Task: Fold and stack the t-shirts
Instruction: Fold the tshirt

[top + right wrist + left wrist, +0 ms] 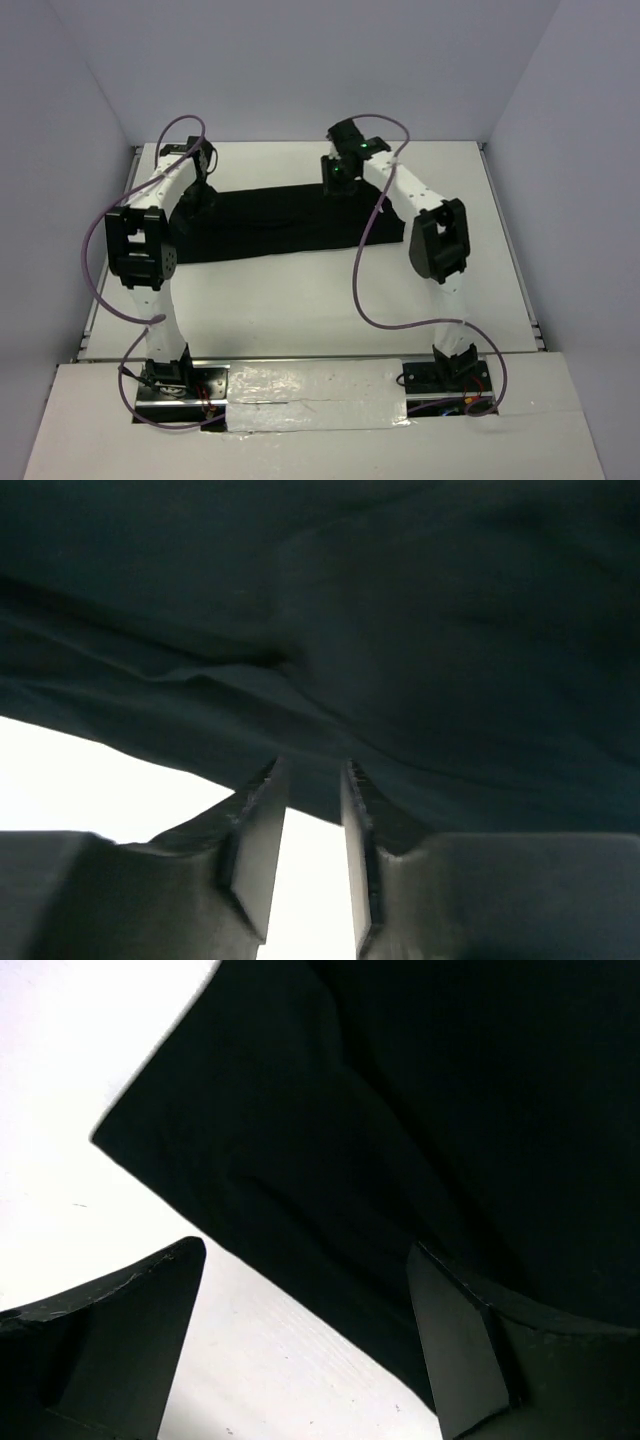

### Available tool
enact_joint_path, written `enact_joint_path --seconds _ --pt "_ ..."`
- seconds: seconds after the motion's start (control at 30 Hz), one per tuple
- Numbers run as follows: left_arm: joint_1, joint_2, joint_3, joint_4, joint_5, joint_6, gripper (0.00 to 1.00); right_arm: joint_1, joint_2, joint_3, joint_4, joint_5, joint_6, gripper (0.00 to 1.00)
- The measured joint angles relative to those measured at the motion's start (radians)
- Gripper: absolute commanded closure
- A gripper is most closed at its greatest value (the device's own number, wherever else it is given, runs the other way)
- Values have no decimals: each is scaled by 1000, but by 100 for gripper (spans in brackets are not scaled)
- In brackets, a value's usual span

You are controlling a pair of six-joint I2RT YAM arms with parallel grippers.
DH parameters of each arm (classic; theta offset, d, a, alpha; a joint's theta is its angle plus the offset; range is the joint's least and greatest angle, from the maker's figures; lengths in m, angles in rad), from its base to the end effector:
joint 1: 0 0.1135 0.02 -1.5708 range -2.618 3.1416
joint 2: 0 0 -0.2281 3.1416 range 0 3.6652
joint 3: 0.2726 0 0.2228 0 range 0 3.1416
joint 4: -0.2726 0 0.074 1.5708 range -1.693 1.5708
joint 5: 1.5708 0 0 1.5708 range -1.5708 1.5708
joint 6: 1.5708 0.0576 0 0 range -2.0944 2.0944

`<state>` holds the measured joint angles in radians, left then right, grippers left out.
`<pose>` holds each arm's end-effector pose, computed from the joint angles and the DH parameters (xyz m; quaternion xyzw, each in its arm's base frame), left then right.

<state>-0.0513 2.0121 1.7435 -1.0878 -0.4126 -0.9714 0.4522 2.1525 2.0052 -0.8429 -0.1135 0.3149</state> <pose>0.3679 0.0042 0.1968 -0.4517 0.8623 0.1264 0.1910 0.3915 0.1974 0.2222 -0.0818 0.9532 0.1573 0.2447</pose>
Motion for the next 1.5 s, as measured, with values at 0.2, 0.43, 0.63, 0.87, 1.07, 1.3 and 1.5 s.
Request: enact_joint_path --seconds 0.2,0.43,0.63,0.87,1.07,1.3,1.5 --pt "-5 13 -10 -7 26 -18 4 89 143 99 6 -16 55 75" --pt "-5 92 26 -6 29 -31 5 118 163 67 45 -69 123 80" --pt "-5 177 66 8 43 -38 4 121 274 167 61 -127 156 80" --pt "0 220 155 6 42 -52 3 121 328 175 85 -193 219 80" --pt "10 232 181 2 29 -58 0 113 376 211 128 -212 288 80" --pt "13 162 74 -11 -33 -107 0 76 408 244 142 -215 394 77" --pt "21 61 74 -45 -136 -129 1 32 350 208 190 -262 357 36"
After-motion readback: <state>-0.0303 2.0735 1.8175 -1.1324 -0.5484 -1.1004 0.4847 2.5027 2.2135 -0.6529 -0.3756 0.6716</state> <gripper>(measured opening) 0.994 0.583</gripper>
